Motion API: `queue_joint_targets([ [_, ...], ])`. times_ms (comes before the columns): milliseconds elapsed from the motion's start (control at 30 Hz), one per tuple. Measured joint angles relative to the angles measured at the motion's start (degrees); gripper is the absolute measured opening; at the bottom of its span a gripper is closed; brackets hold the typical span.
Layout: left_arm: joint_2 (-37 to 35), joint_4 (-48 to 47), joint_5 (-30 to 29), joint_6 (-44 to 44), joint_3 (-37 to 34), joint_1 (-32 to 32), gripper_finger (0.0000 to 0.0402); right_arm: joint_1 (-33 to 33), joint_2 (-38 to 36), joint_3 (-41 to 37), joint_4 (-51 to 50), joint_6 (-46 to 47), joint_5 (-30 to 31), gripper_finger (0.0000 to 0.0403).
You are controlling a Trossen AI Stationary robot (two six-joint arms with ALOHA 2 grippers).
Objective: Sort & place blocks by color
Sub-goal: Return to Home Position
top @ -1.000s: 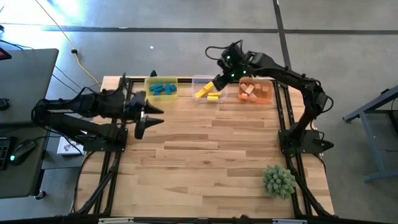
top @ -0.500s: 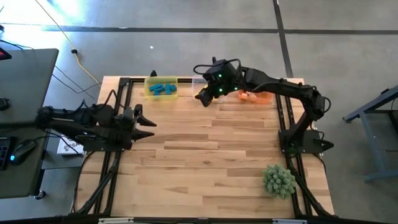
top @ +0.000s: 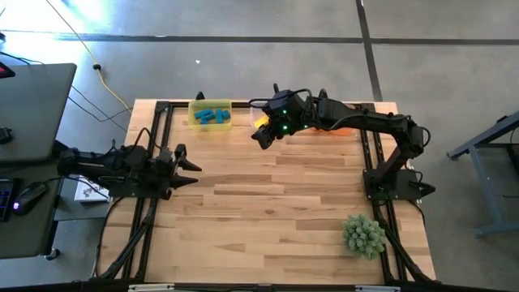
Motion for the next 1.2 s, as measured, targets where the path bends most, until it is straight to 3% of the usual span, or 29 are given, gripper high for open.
queue_joint_targets([
  [267,-5.82,3.68,-0.14,-1.79,-7.54,0.0,0.0186,0.8,-0.47,0.0,0.1,-0.58,-0.55,0.0154],
  [533,-6.88,4.66,-1.98,-2.9,-9.92,0.11,0.0186,0.77,-5.66,0.0,0.2,-6.84,-0.32,0.0154],
  [833,-6.81,4.06,-2.79,-2.16,-9.92,0.24,0.0186,2.28,-17.5,-0.87,-5.56,-19.67,9.25,0.0154],
  [1000,-6.81,4.02,-2.82,-2.15,-9.92,0.24,0.0186,4.78,-28.57,-12.46,-4.47,-20.68,18.96,0.0154],
  [1200,-6.8,4.02,-2.8,-2.16,-9.92,0.24,0.0186,5.36,-45.27,-34.26,12.26,-19.65,17.58,0.0154],
])
